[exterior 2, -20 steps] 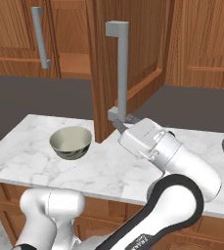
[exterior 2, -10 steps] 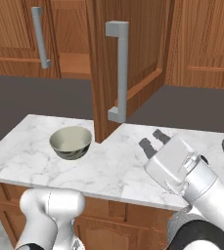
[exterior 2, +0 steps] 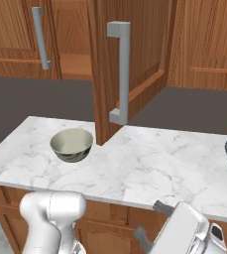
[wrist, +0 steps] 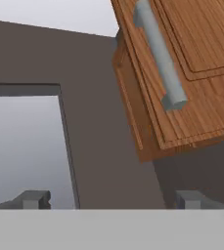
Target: Open the cabinet. Pick the kiwi and tangerine from the cabinet and place them into the bowl. Then close the cabinet.
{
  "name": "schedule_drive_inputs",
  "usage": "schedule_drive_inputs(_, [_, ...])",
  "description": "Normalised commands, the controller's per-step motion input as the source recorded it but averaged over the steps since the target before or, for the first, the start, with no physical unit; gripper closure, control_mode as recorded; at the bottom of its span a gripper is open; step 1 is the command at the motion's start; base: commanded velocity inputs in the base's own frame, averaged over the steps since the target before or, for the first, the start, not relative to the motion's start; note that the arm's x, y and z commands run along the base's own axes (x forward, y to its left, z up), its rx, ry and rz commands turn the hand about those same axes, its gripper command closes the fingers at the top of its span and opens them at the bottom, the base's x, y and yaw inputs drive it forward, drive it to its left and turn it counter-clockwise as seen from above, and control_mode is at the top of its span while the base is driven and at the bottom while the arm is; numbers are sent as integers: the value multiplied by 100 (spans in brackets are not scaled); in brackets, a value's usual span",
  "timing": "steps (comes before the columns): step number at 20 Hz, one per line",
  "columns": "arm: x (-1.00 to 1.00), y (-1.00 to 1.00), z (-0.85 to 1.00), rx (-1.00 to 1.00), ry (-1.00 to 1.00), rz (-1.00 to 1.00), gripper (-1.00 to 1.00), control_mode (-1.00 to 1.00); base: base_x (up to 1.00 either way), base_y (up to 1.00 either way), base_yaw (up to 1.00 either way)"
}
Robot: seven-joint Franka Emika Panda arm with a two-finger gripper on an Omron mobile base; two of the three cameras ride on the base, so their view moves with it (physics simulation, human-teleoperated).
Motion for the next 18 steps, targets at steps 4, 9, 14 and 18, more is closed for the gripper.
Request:
schedule_drive_inputs(4, [-80, 100, -100, -23, 3, -11, -100, -100, 0, 0, 0])
schedule_drive_inputs(9, [-19, 100, -90, -26, 1, -25, -100, -100, 0, 0, 0])
schedule_drive_inputs(14, [0, 100, -20, -35, -4, -31, -100, -100, 0, 0, 0])
schedule_drive_inputs(18, [44, 98, 29, -31, 2, -43, -100, -100, 0, 0, 0])
